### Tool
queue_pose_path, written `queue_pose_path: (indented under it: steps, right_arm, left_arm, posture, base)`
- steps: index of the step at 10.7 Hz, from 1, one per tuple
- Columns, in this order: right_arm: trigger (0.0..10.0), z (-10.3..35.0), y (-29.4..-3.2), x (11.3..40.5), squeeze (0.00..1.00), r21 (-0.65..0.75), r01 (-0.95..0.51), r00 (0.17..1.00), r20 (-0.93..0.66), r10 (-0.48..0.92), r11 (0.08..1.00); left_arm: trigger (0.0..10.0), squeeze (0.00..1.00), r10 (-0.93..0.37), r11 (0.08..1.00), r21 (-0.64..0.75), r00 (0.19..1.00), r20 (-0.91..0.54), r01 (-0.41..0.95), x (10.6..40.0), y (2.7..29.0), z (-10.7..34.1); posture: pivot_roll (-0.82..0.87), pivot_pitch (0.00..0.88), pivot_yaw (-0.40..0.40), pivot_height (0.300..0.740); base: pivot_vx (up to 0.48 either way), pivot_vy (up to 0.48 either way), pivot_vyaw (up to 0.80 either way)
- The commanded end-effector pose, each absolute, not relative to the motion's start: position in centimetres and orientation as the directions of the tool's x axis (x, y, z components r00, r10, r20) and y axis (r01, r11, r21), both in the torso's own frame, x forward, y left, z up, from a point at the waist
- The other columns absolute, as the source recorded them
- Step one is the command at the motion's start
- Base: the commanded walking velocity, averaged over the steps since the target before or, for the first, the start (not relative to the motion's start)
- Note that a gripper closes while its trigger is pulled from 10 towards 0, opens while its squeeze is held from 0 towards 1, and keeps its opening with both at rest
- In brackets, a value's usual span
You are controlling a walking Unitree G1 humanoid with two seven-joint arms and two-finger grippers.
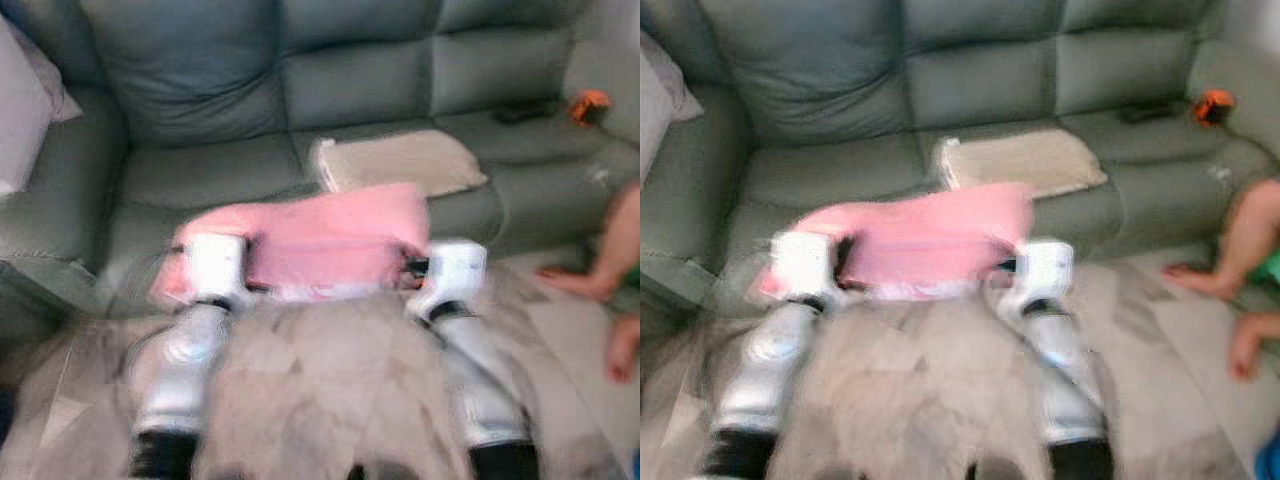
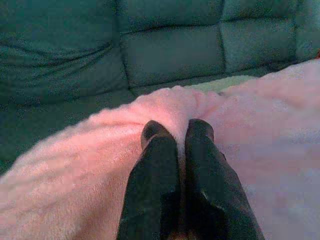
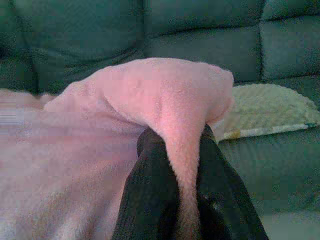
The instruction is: Move the pillow to the sofa
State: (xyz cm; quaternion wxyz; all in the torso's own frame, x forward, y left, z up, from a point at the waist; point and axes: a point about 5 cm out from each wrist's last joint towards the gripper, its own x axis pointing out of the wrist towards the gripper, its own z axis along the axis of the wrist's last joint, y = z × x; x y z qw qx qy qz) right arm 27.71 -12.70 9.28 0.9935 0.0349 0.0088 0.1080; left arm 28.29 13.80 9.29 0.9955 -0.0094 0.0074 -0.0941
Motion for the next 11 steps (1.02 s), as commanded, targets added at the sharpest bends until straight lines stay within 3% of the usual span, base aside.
queue_pose_path:
  steps: [1,4,6,11]
  right_arm:
    - [10.0,9.5,-14.2,27.7,0.00,0.049,-0.166,0.986,-0.003,0.166,0.985]
    - [10.0,9.5,-14.3,27.7,0.00,0.047,-0.161,0.987,-0.005,0.162,0.986]
    - [10.0,9.4,-14.4,27.6,0.00,0.046,-0.159,0.987,-0.011,0.160,0.986]
    - [10.0,9.6,-13.9,27.9,0.00,0.060,-0.186,0.983,-0.001,0.186,0.981]
  left_arm:
    - [10.0,0.00,-0.236,0.971,-0.033,0.971,0.031,0.237,28.6,12.2,10.2]
    - [10.0,0.00,-0.232,0.972,-0.039,0.973,0.024,0.232,28.6,12.1,10.2]
    - [10.0,0.00,-0.176,0.984,-0.021,0.984,-0.008,0.175,28.7,12.3,9.6]
    - [10.0,0.00,-0.111,0.993,0.028,0.994,-0.012,0.111,28.8,13.7,9.4]
  posture:
    - [-0.08,0.090,-0.010,0.740]
    - [-0.08,0.093,-0.011,0.740]
    - [-0.08,0.094,-0.016,0.740]
    - [-0.07,0.102,-0.025,0.740]
  base:
    - [0.480,0.000,0.00]
    - [0.480,0.000,0.00]
    - [0.000,0.000,0.00]
    - [0.000,0.480,0.00]
